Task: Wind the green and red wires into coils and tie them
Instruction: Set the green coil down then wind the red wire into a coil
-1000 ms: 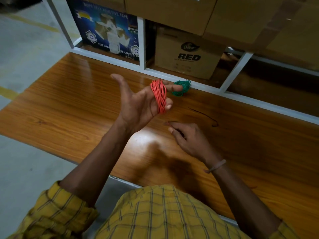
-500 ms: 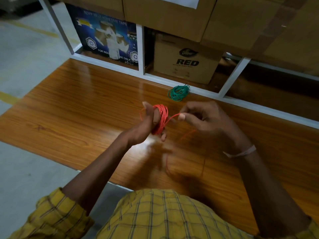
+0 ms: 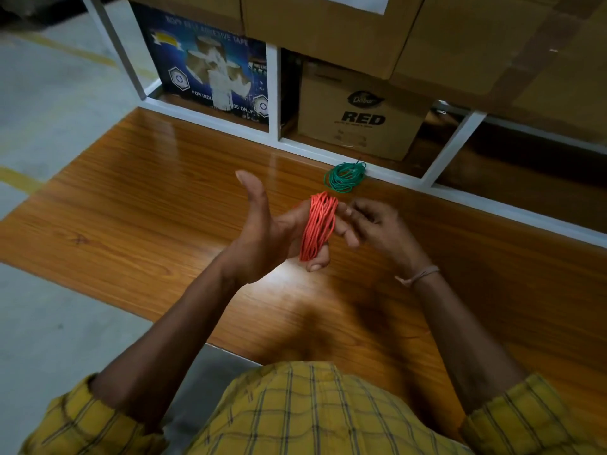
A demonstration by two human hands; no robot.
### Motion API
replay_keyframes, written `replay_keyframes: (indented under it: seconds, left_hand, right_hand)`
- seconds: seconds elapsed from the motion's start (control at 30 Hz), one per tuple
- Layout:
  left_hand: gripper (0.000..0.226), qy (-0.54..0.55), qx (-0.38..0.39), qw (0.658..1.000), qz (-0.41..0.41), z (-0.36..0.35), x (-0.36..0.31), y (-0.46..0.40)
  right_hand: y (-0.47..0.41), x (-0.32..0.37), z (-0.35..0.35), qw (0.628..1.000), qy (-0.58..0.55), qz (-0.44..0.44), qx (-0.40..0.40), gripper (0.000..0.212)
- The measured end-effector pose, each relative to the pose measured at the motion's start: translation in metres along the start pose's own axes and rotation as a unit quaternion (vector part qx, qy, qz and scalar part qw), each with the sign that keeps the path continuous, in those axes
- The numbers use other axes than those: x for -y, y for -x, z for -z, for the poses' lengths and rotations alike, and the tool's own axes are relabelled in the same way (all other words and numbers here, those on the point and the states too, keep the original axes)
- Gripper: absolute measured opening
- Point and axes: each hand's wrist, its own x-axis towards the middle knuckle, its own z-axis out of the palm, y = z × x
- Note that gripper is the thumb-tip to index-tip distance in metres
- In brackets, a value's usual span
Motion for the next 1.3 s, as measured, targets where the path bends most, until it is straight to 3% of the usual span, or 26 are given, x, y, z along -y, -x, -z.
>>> replay_keyframes:
  seconds: [0.2,0.37,0.5,0.63,0.77,0.9,1.03,1.3]
  left_hand:
    - [0.136,0.093,-0.102,0.988,-0.066,0.011,-0.005,-0.015]
    - [0.134,0.087,-0.222,0.971,-0.036,0.025,0.003,-0.027]
    - [0.127,-0.024,-0.27,0.963,0.001,0.035,0.01,-0.034]
    - [0.145,-0.191,-0.232,0.952,0.065,0.041,0.025,-0.024]
    - [0.149,-0.233,-0.155,0.952,0.123,0.042,0.026,-0.011]
    - [0.144,-0.182,-0.052,0.974,0.124,0.035,0.024,0.001]
    - [0.142,-0.084,0.038,0.991,0.1,0.027,0.023,0.003]
    - [0.144,0.101,-0.003,0.995,-0.007,0.028,0.001,0.004]
  right_hand:
    - [0.023,-0.009,-0.043,0.996,-0.048,-0.034,0.066,0.014]
    - [0.038,-0.003,-0.05,0.988,-0.093,-0.049,0.112,0.006]
    - [0.046,0.014,-0.041,0.978,-0.102,-0.046,0.174,0.006]
    - [0.05,0.03,-0.025,0.966,-0.136,-0.044,0.215,0.014]
    - [0.043,0.042,0.006,0.966,-0.138,-0.021,0.218,0.02]
    - [0.026,0.045,0.033,0.982,-0.106,0.003,0.157,0.027]
    - [0.002,0.035,0.031,0.995,-0.042,0.023,0.087,0.018]
    - [-0.006,-0.01,-0.04,0.994,-0.107,-0.008,-0.013,0.022]
